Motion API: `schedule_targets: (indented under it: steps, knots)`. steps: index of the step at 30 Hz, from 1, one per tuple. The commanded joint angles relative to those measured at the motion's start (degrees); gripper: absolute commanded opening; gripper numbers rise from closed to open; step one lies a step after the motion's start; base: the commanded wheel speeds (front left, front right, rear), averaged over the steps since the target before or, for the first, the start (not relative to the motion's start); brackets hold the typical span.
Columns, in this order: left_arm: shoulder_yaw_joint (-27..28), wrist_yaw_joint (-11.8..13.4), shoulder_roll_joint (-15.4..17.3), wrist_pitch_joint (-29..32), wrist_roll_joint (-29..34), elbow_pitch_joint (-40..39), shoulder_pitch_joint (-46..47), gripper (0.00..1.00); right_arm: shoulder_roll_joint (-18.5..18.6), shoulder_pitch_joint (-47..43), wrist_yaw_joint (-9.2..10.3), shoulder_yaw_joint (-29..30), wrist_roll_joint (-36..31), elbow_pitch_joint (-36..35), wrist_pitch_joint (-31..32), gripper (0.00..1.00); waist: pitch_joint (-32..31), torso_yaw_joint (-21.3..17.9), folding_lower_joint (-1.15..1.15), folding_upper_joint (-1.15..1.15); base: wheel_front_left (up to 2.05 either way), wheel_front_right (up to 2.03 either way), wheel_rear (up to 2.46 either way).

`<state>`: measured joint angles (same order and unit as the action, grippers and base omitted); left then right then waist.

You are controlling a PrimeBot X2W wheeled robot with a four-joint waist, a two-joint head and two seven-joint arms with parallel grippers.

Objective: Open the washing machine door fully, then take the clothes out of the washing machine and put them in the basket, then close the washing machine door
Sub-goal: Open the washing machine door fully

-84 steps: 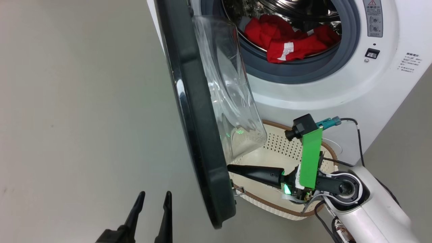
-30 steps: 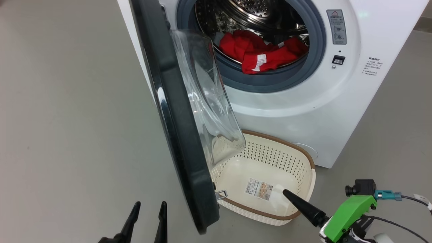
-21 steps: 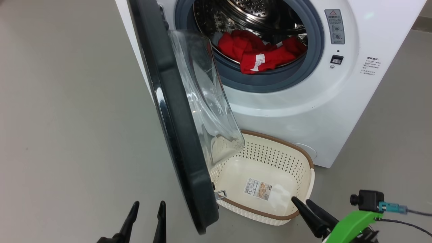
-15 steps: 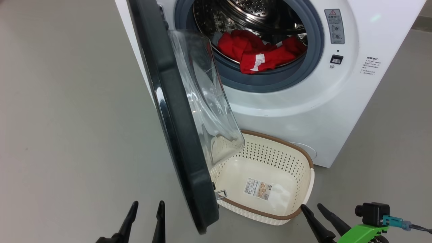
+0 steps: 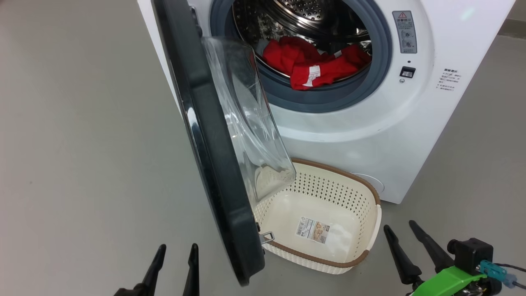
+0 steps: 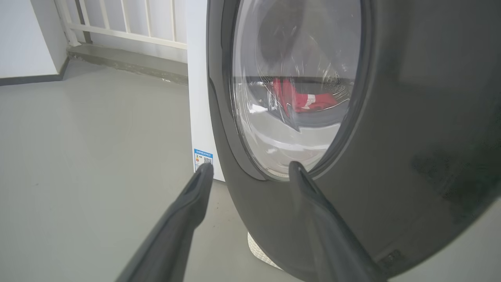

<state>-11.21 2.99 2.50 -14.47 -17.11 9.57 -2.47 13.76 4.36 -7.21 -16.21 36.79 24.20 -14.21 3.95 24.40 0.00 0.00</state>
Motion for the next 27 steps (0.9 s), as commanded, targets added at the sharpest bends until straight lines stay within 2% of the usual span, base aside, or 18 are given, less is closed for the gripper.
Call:
schedule_targets:
  steps: [1, 4, 8, 21, 22, 23, 24, 25, 27]
  knots:
    - [1.99, 0.11, 0.38, -0.53, 0.75, -1.53, 0.99, 1.00, -0.34, -1.01, -0.28, 1.64, -3.33, -2.90, -0.77, 1.00, 0.03, 0.01, 0.00, 0.00, 0.00, 0.00, 0.00]
    - [2.05, 0.19, 0.38, -0.53, 0.75, -1.74, 1.08, 1.00, -2.96, -3.54, -0.28, 6.43, -9.96, -7.46, -0.78, 1.00, 0.12, -0.01, 0.00, 0.00, 0.00, 0.00, 0.00]
    - [2.08, 0.19, 0.38, -0.53, 0.71, -1.94, 1.25, 1.00, -4.68, -5.30, -0.28, 9.29, -13.82, -9.70, -0.78, 1.00, 0.24, 0.01, 0.00, 0.00, 0.00, 0.00, 0.00]
    - [2.04, 0.35, 0.38, -0.53, 0.86, -1.84, 1.30, 1.00, -6.15, -6.19, -0.28, 10.76, -16.51, -10.00, -0.78, 1.00, 0.00, 0.23, 0.00, 0.00, 0.00, 0.00, 0.00]
    - [2.19, 0.36, 0.38, -0.53, 0.67, -2.23, 1.39, 0.72, -6.18, -6.19, -0.28, 10.67, -16.60, -10.01, -0.78, 1.00, -0.11, 0.18, 0.00, 0.00, 0.00, 0.00, 0.00]
    - [2.19, 0.36, 0.38, -0.53, 0.67, -2.23, 1.39, 0.72, -6.18, -6.19, -0.28, 10.67, -16.60, -10.01, -0.78, 1.00, -0.11, 0.18, 0.00, 0.00, 0.00, 0.00, 0.00]
    - [2.40, 0.49, 0.38, -0.53, 0.42, -2.66, 1.46, 0.31, -6.20, -6.19, -0.28, 10.66, -16.66, -9.99, -0.78, 1.00, -0.19, 0.16, 0.00, 0.00, 0.00, 0.00, 0.00]
    - [2.60, 0.61, 0.38, -0.53, 0.65, -3.14, 1.54, 0.00, -6.24, -6.20, -0.28, 10.69, -16.74, -9.98, -0.78, 1.00, -0.27, 0.14, 0.00, 0.00, 0.00, 0.00, 0.00]
    - [3.21, 0.83, 0.38, -0.53, 0.54, -4.52, 1.76, 0.00, -6.39, -6.25, -0.28, 10.84, -16.89, -9.96, -0.78, 1.00, -0.43, 0.10, 0.00, 0.00, 0.00, 0.00, 0.00]
